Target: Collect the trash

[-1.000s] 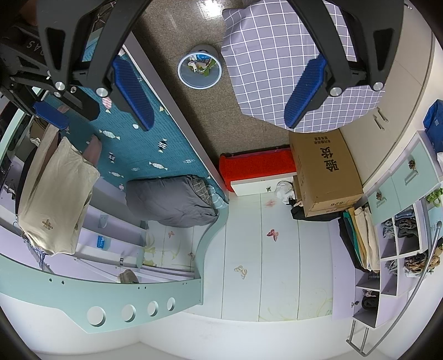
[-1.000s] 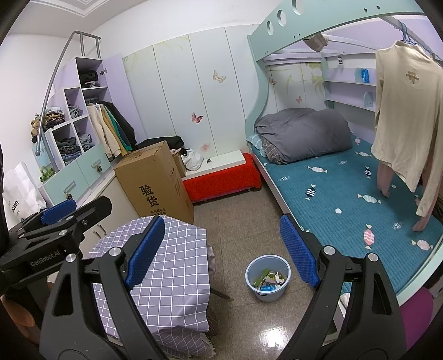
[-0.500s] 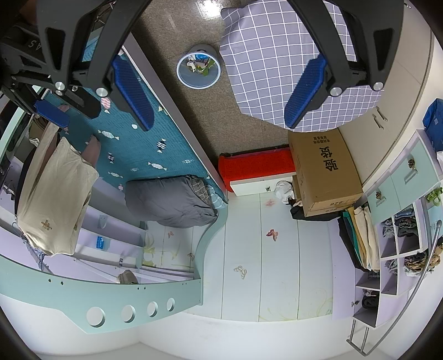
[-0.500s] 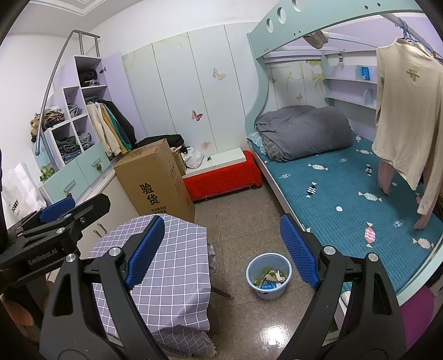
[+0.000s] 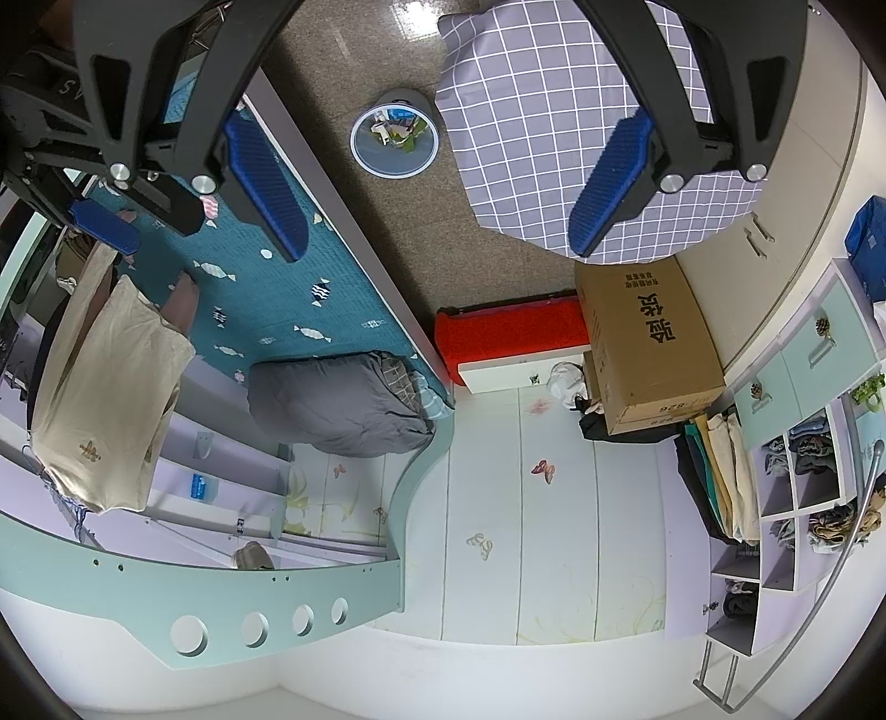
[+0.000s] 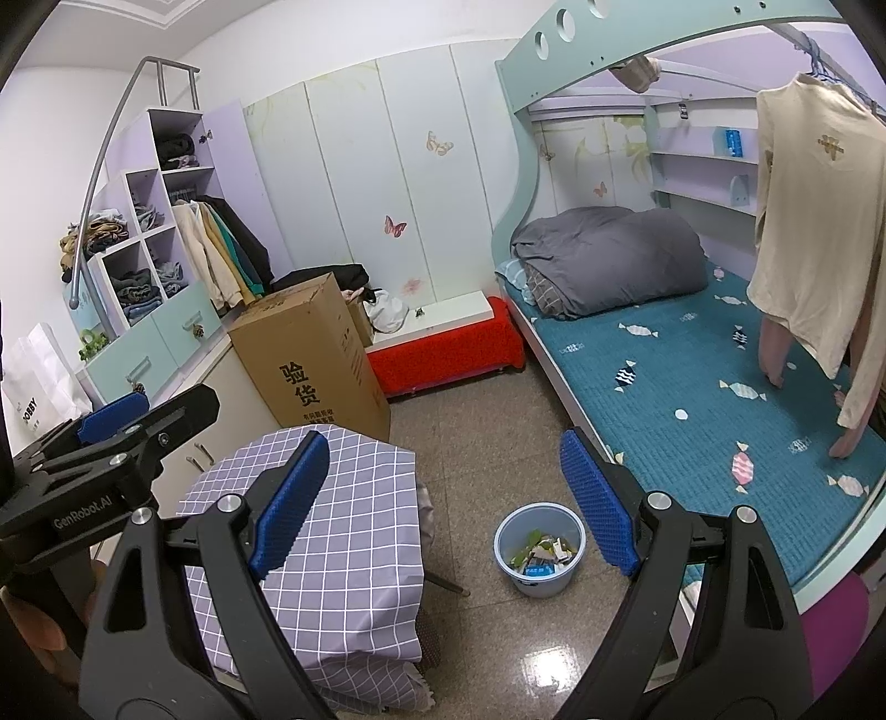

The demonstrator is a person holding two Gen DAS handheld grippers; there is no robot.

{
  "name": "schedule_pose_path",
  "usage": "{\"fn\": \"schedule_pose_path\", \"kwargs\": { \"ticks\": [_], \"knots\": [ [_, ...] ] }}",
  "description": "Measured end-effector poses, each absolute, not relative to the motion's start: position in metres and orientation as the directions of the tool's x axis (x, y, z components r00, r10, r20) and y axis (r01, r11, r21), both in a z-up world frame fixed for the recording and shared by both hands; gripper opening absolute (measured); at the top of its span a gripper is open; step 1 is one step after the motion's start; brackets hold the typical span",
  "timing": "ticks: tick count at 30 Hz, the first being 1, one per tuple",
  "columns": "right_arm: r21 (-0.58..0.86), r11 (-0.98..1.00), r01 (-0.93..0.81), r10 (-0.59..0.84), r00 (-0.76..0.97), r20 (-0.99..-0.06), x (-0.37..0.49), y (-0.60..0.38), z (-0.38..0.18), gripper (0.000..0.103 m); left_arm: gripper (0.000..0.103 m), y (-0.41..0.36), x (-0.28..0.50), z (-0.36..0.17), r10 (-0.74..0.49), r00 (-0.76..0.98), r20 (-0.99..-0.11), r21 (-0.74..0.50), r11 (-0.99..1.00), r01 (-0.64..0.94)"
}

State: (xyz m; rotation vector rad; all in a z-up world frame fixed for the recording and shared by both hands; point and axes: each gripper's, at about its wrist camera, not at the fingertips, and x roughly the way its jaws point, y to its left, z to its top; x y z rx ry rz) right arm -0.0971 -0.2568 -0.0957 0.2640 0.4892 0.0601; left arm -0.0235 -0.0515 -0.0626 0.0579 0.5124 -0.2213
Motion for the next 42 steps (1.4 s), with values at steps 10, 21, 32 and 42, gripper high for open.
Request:
{"fn": "schedule_pose_path", "kwargs": {
  "ticks": [10, 21, 32, 42],
  "knots": [
    [0.263, 0.965, 0.005, 0.121, 0.880, -0.460, -0.093, -0.255, -0.097, 0.084, 0.093, -0.043, -0.014, -0.068, -0.191, 0.845, -0.499, -0.005, 0.976, 0.218],
    [0.270, 0.963, 0.012, 0.121, 0.874, -0.471, -0.085, -0.249, -0.103, 0.084, 0.093, -0.043, -0.015, -0.068, -0.191, 0.845, -0.500, -0.004, 0.976, 0.218],
    [0.268, 0.963, 0.017, 0.118, 0.869, -0.480, -0.072, -0.242, -0.104, 0.084, 0.093, -0.038, -0.005, -0.075, -0.196, 0.842, -0.503, -0.012, 0.975, 0.220],
    [0.266, 0.964, 0.020, 0.121, 0.856, -0.503, -0.049, -0.222, -0.109, 0.084, 0.093, -0.025, 0.016, -0.085, -0.207, 0.829, -0.520, -0.039, 0.975, 0.218]
  ]
}}
